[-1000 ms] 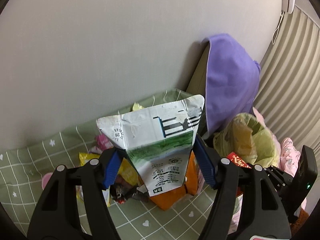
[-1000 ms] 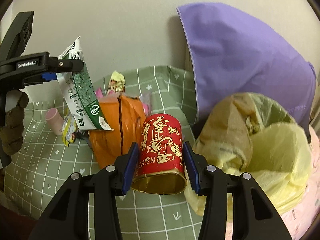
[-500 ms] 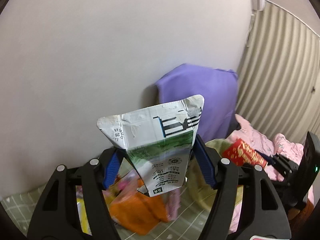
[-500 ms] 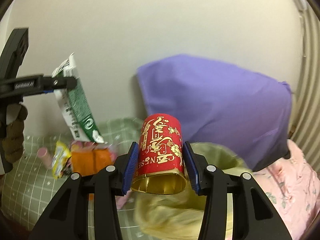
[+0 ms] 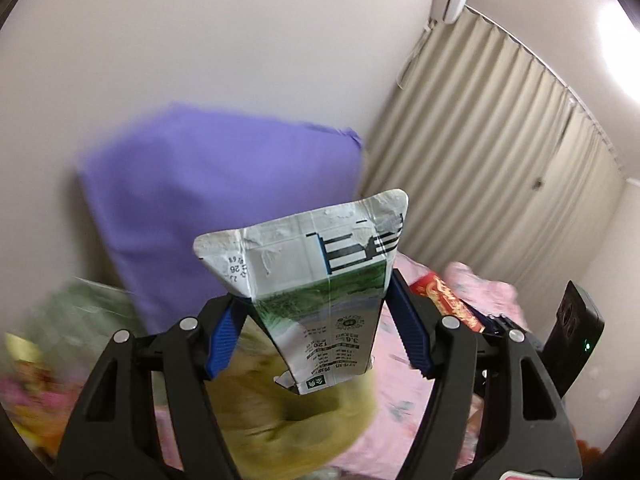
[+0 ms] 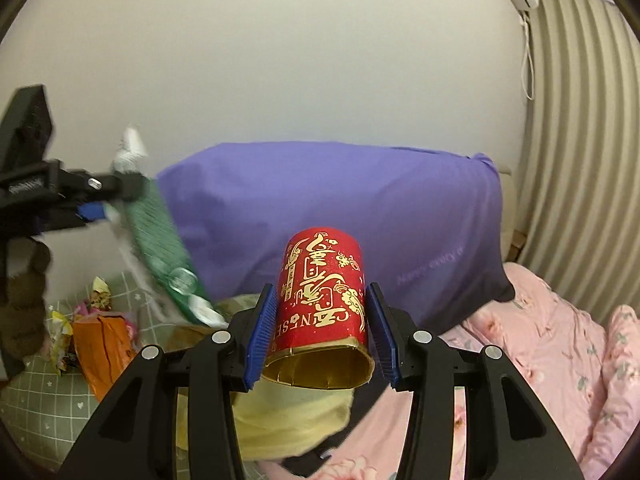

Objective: Collect trash
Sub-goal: 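Open both tools over the bin, dropping the cup and carton inside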

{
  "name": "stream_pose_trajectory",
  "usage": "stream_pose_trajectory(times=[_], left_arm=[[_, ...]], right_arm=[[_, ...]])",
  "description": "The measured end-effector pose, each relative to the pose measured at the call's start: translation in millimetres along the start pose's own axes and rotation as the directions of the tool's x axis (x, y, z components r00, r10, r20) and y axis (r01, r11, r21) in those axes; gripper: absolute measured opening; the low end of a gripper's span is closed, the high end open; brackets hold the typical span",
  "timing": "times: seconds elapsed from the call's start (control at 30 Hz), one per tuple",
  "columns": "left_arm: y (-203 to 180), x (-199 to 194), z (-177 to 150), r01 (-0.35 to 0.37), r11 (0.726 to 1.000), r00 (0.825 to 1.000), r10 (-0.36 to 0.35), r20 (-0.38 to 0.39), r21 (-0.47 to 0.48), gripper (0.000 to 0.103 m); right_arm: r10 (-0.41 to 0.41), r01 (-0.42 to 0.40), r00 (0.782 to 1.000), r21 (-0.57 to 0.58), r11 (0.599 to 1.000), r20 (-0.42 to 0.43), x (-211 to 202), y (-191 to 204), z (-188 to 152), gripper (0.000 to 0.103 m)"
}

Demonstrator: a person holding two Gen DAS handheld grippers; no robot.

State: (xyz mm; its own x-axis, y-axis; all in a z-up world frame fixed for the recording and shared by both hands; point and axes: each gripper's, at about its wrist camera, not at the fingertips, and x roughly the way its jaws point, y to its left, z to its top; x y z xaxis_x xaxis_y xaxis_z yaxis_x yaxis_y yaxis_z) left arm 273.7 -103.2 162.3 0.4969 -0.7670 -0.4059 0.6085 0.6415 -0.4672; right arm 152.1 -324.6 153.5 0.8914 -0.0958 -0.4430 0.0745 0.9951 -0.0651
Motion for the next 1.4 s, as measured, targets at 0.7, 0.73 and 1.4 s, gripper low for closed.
stream_pose_trajectory(times=[0.7,0.73,1.4], left_arm=[[59.8,71.8,-56.2,-0.242,0.969,0.938,0.247,-0.243,0.048,0.064],[60.1,76.5,-57.3,-0.245,0.968,0.936,0.251,-0.248,0.058,0.064],[60.5,37.1,-52.5,-0.263,0.964,0.956,0.257,-0.138,-0.028,0.083]], right_arm=[[0.261,-0.279,0.91,-0.011,0.96,-0.321,133.0,9.6,-64.2,0.043],[0.255,-0.27,0.91,-0.002,0.963,-0.327,134.3,5.3,-67.8,0.043],[0.158,-0.154,0.96,0.035,0.987,-0.231,98.0,9.1,-69.4,0.053]])
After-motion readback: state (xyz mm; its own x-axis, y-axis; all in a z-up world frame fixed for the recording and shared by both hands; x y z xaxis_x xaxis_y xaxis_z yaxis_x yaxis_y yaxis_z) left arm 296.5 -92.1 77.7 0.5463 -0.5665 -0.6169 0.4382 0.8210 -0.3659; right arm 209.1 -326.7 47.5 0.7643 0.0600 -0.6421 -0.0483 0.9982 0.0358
